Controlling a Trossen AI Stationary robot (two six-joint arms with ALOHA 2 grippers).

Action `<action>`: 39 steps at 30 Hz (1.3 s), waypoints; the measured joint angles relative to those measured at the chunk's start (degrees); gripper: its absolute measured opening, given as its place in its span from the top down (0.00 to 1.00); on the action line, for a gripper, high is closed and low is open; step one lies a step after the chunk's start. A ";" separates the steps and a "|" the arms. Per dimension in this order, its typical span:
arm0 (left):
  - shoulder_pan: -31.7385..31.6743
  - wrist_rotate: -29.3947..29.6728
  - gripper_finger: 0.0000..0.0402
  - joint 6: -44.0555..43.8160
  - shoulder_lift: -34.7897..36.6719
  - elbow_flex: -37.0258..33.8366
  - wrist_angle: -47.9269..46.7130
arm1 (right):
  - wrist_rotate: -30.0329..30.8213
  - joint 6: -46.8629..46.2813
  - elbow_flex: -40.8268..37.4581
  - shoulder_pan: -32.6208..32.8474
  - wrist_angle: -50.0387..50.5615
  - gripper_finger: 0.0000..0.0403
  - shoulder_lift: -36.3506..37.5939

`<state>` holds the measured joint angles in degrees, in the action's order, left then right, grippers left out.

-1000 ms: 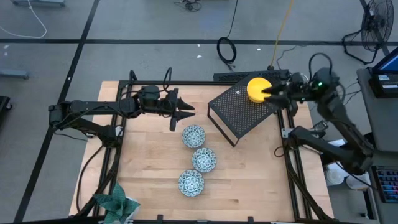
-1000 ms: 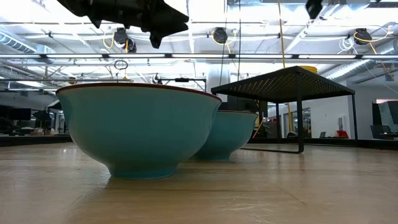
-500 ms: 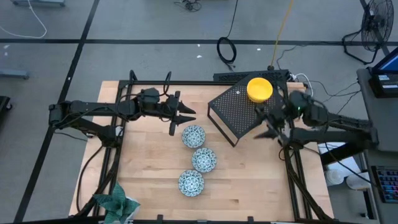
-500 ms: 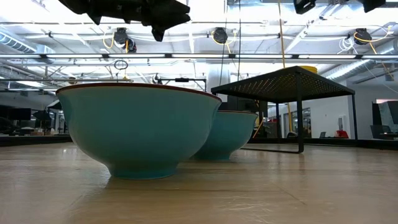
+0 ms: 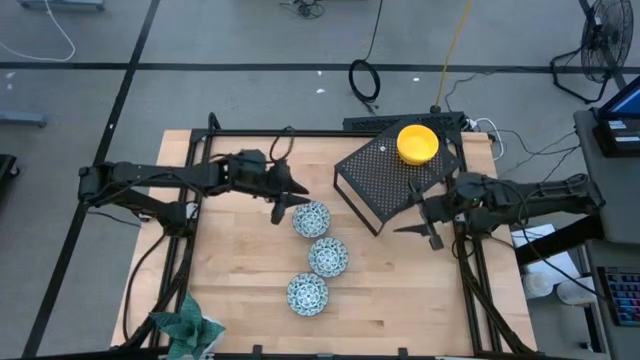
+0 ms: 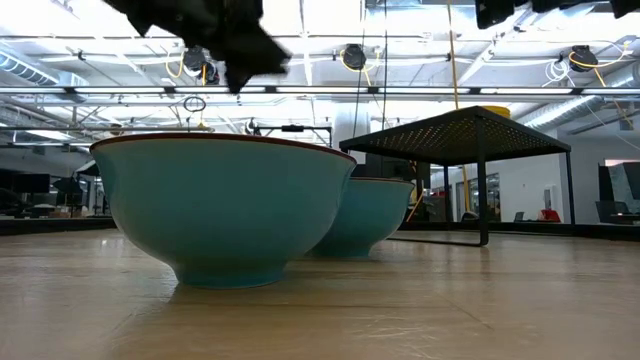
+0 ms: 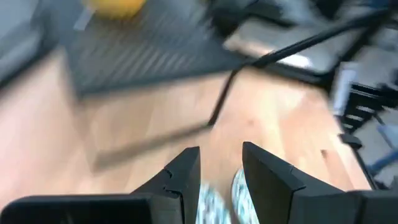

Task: Pick & Place Mini bowls
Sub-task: Put the top blue patterned bowl on the shelf

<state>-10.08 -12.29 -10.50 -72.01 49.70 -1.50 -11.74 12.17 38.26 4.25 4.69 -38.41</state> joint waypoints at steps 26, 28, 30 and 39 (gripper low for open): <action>1.65 9.33 0.31 -27.06 -15.05 3.00 -23.91 | 7.46 2.94 0.02 -0.02 -0.11 0.58 0.26; 1.65 9.39 0.32 -27.82 -16.43 3.03 -23.57 | 7.46 2.59 0.02 -0.02 -0.09 0.58 0.24; 1.75 9.35 0.34 -28.28 -17.81 3.03 -23.64 | 7.46 2.18 0.02 -0.02 -0.06 0.58 0.24; 2.74 9.17 0.42 -27.79 -23.24 3.03 -23.54 | 7.46 2.10 0.02 -0.02 0.07 0.58 0.24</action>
<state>-7.33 -3.11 -38.29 -95.25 52.73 -25.04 -4.27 14.28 38.28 4.23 4.75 -38.17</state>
